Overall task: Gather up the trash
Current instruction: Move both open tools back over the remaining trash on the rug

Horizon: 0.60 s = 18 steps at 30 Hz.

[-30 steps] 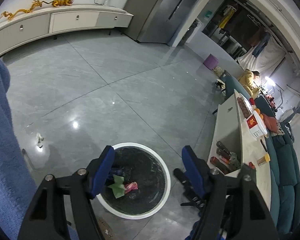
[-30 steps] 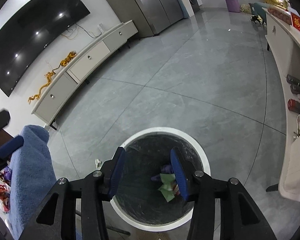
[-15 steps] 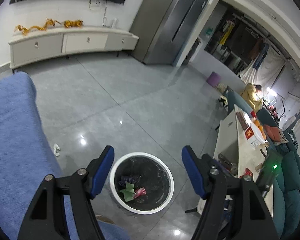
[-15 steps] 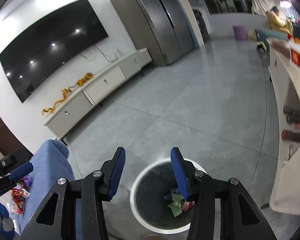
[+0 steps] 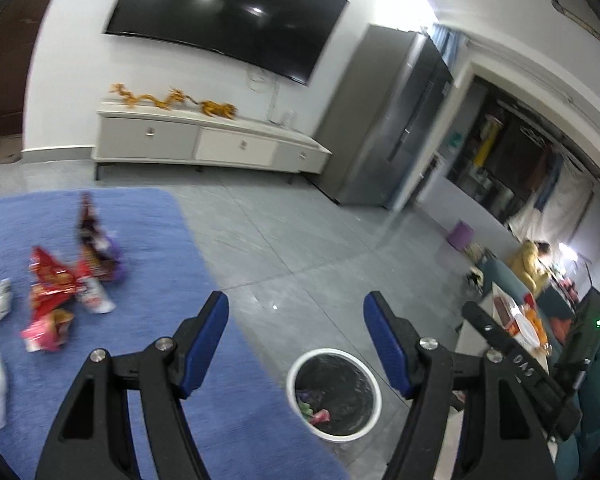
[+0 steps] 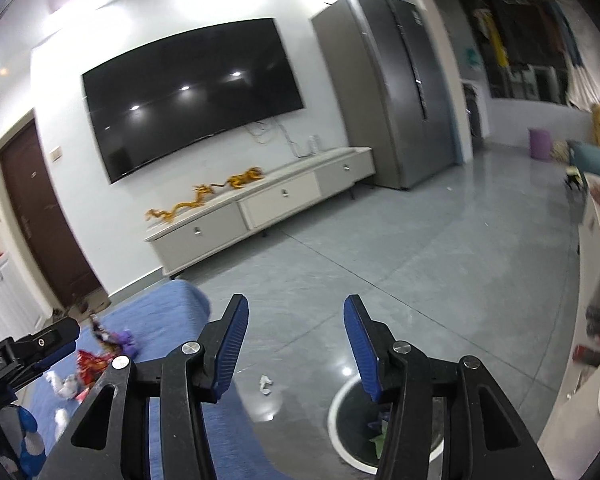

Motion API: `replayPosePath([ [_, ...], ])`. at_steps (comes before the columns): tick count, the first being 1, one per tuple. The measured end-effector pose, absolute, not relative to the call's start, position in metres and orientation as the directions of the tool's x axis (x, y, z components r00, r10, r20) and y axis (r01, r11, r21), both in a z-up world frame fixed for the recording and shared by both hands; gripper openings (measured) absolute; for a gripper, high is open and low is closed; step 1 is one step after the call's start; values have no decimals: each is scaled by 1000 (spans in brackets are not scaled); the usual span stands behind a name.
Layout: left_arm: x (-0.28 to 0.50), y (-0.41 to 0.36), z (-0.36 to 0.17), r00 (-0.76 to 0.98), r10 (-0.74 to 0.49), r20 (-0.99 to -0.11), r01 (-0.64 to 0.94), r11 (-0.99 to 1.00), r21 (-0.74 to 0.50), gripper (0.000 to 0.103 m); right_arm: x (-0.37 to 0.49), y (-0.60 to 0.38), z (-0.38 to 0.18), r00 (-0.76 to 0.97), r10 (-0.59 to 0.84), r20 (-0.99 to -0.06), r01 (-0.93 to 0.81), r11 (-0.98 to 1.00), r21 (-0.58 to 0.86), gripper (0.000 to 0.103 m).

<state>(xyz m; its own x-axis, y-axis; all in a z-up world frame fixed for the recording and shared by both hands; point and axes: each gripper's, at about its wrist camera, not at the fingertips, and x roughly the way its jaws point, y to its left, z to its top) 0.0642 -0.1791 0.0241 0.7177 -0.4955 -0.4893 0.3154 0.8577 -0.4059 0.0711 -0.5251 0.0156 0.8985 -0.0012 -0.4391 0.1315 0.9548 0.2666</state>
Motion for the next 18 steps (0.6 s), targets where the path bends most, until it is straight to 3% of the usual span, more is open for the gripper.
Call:
replayPosePath([
  [8, 41, -86, 5, 787, -364, -498, 165, 902, -398, 68, 79, -468, 26, 898, 65, -435, 25, 980, 198, 49],
  [18, 25, 10, -45, 828, -62, -558, -86, 968, -236, 68, 107, -411, 7, 860, 144, -490, -84, 986, 142, 53],
])
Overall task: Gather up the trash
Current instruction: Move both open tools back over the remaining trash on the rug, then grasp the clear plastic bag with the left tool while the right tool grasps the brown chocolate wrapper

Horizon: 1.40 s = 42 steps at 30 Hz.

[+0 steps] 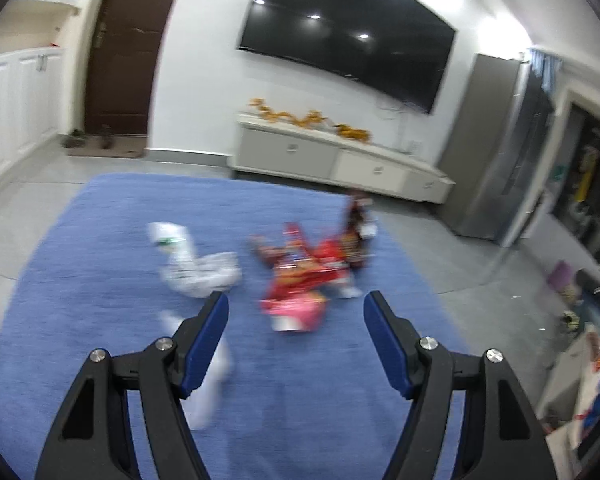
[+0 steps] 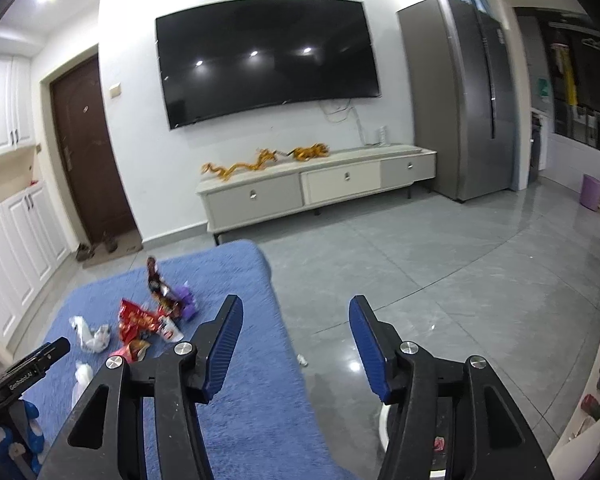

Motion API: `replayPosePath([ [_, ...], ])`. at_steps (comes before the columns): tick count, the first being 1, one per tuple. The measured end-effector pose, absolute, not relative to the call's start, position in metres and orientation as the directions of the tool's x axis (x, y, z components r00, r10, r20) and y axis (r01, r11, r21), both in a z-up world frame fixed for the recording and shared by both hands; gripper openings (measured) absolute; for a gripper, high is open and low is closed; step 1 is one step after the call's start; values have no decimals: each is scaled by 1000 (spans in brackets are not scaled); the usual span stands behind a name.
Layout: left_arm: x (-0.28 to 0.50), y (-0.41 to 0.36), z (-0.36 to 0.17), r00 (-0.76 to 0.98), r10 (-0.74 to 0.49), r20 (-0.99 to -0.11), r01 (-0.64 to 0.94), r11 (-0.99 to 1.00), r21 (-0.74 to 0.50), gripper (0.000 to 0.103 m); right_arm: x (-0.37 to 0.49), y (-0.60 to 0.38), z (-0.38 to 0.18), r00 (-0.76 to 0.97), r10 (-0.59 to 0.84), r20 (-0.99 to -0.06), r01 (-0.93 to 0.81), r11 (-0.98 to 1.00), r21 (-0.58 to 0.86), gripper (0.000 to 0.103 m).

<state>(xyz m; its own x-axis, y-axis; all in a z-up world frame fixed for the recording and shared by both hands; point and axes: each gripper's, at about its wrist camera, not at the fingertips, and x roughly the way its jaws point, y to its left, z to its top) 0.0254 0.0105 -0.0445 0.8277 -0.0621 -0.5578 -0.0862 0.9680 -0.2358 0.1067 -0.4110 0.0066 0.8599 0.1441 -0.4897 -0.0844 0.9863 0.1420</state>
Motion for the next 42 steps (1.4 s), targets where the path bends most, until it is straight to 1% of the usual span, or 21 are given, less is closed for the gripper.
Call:
replayPosePath([
  [2, 25, 23, -57, 818, -15, -575, -124, 972, -202, 68, 117, -399, -3, 845, 165, -509, -109, 984, 140, 53],
  [4, 27, 35, -69, 801, -2, -599, -147, 969, -199, 68, 123, -389, -10, 831, 182, -525, -128, 982, 139, 54],
  [12, 43, 55, -109, 737, -36, -675, -162, 960, -228, 68, 157, -335, -36, 766, 283, -576, -246, 958, 144, 57],
  [18, 62, 51, -115, 702, -40, -711, -171, 960, -223, 68, 195, -290, -48, 710, 375, -596, -359, 921, 152, 62],
  [20, 67, 52, -119, 690, -56, -722, -173, 955, -240, 68, 208, -274, -51, 693, 400, -600, -394, 907, 149, 64],
  [24, 69, 54, -121, 689, -73, -721, -180, 947, -267, 67, 234, -252, -60, 664, 439, -605, -433, 886, 168, 65],
  [28, 71, 49, -123, 689, -76, -721, -171, 949, -264, 54, 260, -229, -67, 645, 462, -608, -462, 870, 171, 65],
  [31, 78, 42, -124, 686, -84, -723, -162, 951, -264, 49, 278, -213, -75, 638, 461, -616, -475, 866, 157, 65],
  [33, 80, 42, -126, 685, -90, -723, -164, 948, -273, 48, 287, -209, -80, 635, 454, -625, -471, 869, 153, 65],
  [34, 80, 43, -126, 686, -93, -722, -164, 947, -278, 47, 291, -207, -83, 631, 451, -631, -468, 870, 154, 61],
  [35, 81, 42, -126, 687, -96, -721, -164, 945, -282, 45, 293, -208, -85, 627, 450, -636, -467, 870, 157, 49],
  [38, 79, 47, -128, 688, -106, -718, -158, 944, -290, 39, 293, -218, -89, 608, 468, -641, -466, 864, 189, 31],
  [42, 79, 46, -129, 689, -117, -715, -152, 942, -301, 33, 279, -235, -87, 601, 484, -636, -471, 857, 208, 25],
])
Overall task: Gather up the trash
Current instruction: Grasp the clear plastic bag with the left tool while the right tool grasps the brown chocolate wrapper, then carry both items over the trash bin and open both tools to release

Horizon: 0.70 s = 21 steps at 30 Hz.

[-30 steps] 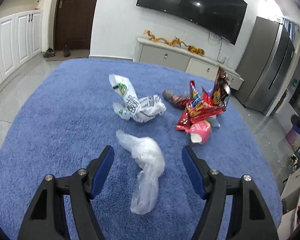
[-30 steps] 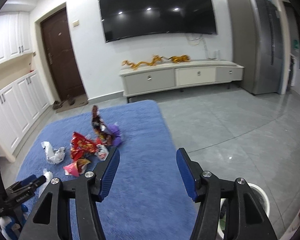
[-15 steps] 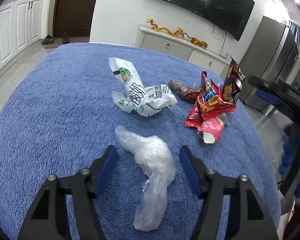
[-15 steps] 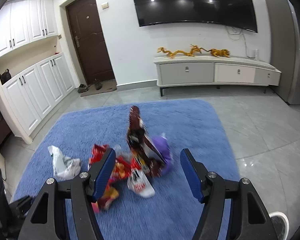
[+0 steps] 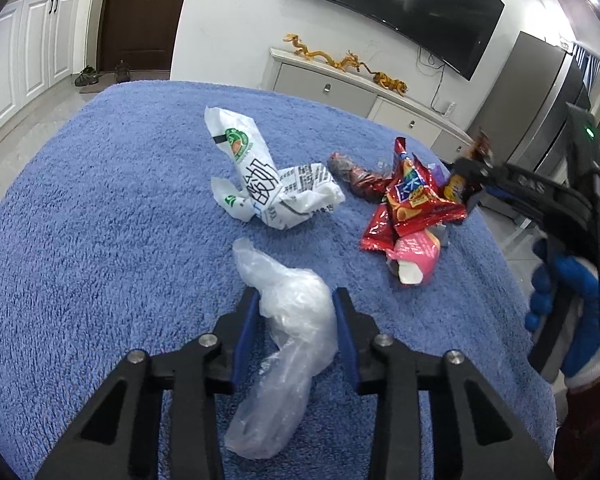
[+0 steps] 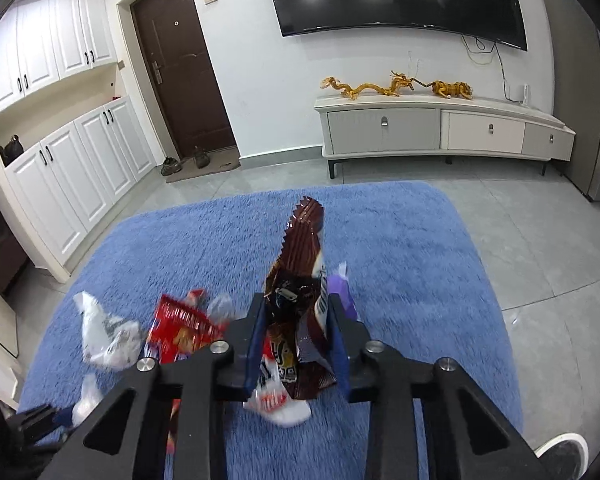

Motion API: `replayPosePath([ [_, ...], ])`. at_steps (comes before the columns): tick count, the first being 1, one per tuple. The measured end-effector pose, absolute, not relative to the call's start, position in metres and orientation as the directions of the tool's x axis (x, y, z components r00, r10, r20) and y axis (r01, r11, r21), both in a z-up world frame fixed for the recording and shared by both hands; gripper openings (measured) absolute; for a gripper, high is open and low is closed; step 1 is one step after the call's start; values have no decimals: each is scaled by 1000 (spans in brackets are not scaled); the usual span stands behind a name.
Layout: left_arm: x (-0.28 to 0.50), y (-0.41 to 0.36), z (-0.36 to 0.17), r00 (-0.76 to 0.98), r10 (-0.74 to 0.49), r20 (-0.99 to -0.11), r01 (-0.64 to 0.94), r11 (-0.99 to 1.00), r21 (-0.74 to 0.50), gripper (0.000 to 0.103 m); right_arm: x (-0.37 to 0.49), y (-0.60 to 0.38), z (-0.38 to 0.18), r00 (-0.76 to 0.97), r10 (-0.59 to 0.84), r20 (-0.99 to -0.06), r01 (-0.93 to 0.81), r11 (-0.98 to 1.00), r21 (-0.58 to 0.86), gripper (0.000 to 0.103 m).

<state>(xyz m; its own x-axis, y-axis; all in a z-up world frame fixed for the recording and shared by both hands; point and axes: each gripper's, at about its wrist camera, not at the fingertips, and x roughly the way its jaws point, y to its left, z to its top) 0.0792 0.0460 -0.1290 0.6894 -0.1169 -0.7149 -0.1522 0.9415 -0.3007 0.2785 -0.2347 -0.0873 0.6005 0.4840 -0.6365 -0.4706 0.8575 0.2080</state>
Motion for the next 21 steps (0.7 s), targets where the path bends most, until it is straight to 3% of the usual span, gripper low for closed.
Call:
replayPosePath([
  [11, 61, 51, -120, 718, -71, -693, -180, 942, -283, 30, 214, -282, -61, 614, 522, -592, -453, 847, 278, 21],
  [21, 19, 27, -73, 776, -55, -628, -142, 955, -259, 30, 160, -329, -13, 696, 527, -488, -428, 850, 308, 21],
])
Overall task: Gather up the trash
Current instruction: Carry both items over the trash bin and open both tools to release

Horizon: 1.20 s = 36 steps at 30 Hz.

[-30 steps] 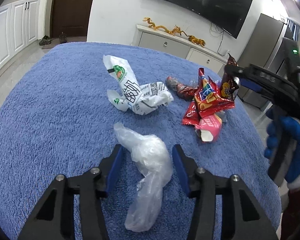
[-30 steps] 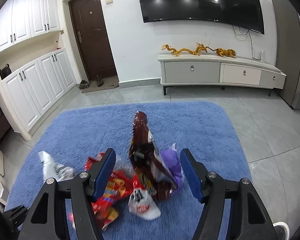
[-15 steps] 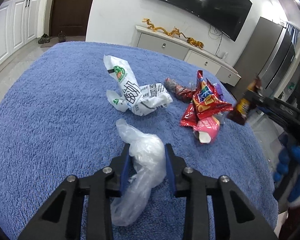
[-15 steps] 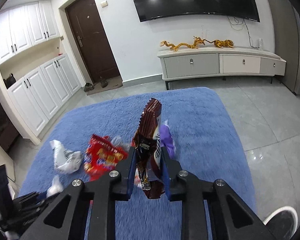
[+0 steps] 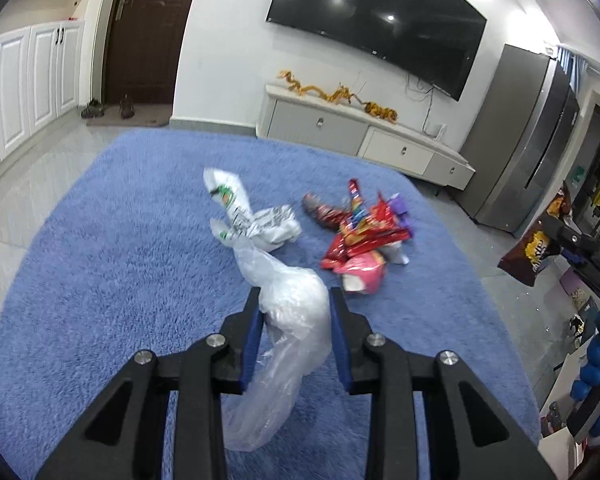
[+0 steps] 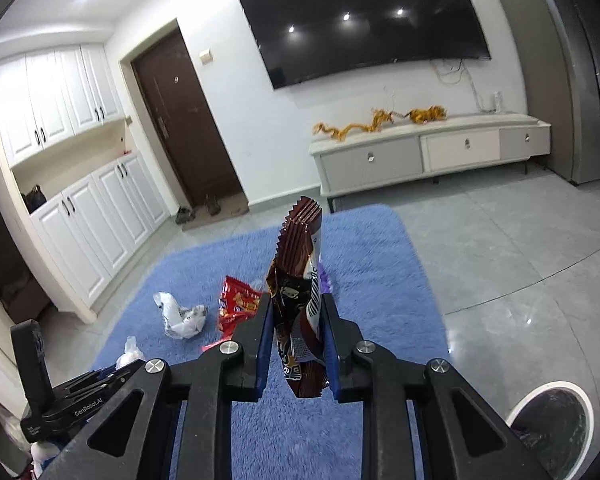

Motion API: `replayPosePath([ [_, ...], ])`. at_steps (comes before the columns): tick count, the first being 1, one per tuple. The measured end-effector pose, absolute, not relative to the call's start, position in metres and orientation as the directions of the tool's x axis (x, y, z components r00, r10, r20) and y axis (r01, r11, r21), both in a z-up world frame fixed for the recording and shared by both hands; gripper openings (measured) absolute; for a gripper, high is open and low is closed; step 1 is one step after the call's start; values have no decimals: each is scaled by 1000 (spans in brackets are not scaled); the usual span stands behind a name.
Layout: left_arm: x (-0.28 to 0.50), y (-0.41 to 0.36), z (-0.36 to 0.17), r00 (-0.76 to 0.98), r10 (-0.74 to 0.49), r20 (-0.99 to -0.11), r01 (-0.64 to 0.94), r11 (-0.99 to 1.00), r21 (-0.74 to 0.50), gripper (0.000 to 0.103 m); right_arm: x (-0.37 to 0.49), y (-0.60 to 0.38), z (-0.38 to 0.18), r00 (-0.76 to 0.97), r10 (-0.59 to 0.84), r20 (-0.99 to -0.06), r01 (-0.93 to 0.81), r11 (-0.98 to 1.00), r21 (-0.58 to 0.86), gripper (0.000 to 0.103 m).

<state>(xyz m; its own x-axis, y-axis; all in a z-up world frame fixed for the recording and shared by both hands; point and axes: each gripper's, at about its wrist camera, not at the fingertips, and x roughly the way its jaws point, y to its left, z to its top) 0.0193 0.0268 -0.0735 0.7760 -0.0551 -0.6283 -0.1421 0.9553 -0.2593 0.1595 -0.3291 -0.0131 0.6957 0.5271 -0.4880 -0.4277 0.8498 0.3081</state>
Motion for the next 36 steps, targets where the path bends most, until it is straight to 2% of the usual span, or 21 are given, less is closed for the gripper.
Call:
replayPosePath([
  [7, 3, 5, -44, 799, -71, -597, -108, 960, -258, 30, 126, -390, 7, 780, 469, -415, -353, 876, 329, 21],
  [14, 24, -62, -24, 780, -186, -598, 35, 966, -255, 30, 111, -467, -7, 835, 350, -426, -194, 910, 367, 21],
  [22, 91, -180, -27, 675, -361, -643, 230, 931, -283, 30, 101, -544, -36, 842, 191, -505, -5, 938, 347, 21],
  [27, 131, -286, -30, 597, -460, -657, 383, 883, -270, 30, 98, -587, -58, 816, 119, -566, 102, 934, 342, 21],
  [32, 156, -380, -60, 468, -524, -712, 464, 831, -307, 30, 108, -620, -90, 763, 89, -640, 188, 917, 351, 21],
  [36, 179, -431, -93, 377, -527, -762, 470, 817, -333, 30, 120, -637, -121, 711, 80, -699, 245, 903, 353, 23],
])
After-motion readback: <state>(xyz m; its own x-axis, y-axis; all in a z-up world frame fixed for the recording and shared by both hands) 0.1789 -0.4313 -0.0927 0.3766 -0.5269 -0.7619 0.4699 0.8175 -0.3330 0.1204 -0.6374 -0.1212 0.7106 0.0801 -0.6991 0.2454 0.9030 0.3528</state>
